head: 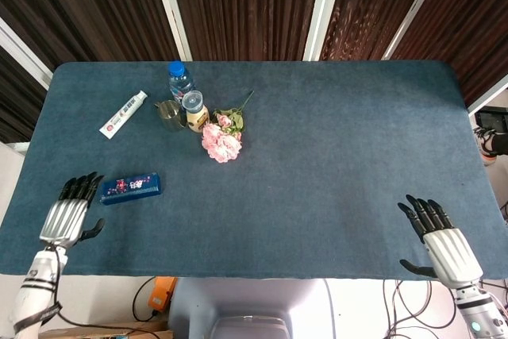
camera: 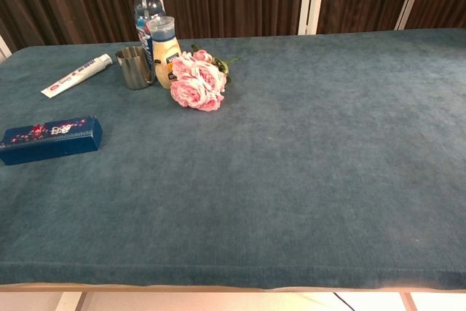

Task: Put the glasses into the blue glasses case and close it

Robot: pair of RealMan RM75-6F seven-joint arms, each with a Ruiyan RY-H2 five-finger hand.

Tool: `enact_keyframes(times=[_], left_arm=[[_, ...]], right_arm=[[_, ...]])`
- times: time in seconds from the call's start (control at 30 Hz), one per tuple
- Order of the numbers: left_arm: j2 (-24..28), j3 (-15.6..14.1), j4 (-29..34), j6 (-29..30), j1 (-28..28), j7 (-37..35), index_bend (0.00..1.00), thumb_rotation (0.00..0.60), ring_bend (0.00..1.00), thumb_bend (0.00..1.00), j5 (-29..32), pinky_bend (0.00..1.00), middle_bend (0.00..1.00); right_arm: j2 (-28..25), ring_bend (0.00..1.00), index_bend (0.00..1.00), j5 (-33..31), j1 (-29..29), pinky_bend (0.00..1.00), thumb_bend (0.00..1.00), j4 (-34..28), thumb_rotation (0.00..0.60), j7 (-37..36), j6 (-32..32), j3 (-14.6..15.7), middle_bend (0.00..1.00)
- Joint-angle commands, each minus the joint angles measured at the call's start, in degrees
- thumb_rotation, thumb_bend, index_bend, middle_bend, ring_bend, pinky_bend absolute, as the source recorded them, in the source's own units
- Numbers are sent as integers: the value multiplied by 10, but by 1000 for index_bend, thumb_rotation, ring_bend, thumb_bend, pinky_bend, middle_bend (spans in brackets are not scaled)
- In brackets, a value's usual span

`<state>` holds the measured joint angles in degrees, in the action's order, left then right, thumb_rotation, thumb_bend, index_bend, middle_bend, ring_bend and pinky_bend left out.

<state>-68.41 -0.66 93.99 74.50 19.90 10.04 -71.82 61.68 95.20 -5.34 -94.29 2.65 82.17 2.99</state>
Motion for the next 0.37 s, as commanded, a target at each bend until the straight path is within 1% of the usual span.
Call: enact_keyframes(times=[0.03,0.07,0.13,0.2,0.3,0.37], left_arm=[[22,-58,14,95,-86,-37,0,600,0,325,-65,0,0],[26,-62,11,103,-90,-37,0,600,0,325,-87,0,0],[19,-56,0,126,-98,-61,0,600,0,325,-112,0,0],[13,-52,-12,137,-103,-63,0,600,0,326,-121,0,0],[-3,-36,-32,161,-110,-63,0,600,0,325,-136,0,0],[-15,-29,-49,176,-113,-77,0,600,0,325,-152,0,0]], right_arm=[[7,0,0,-1,1,0,101,-3,600,14,-1,-1,0],[10,0,0,-1,0,0,101,-4,600,20,-3,-1,0],[12,0,0,0,-1,0,101,-6,600,24,-5,-1,0],[14,0,0,1,0,0,101,-4,600,30,-4,0,0],[14,0,0,0,-1,0,101,-4,600,32,-7,1,0],[13,0,0,0,-1,0,101,-4,600,32,-7,1,0]])
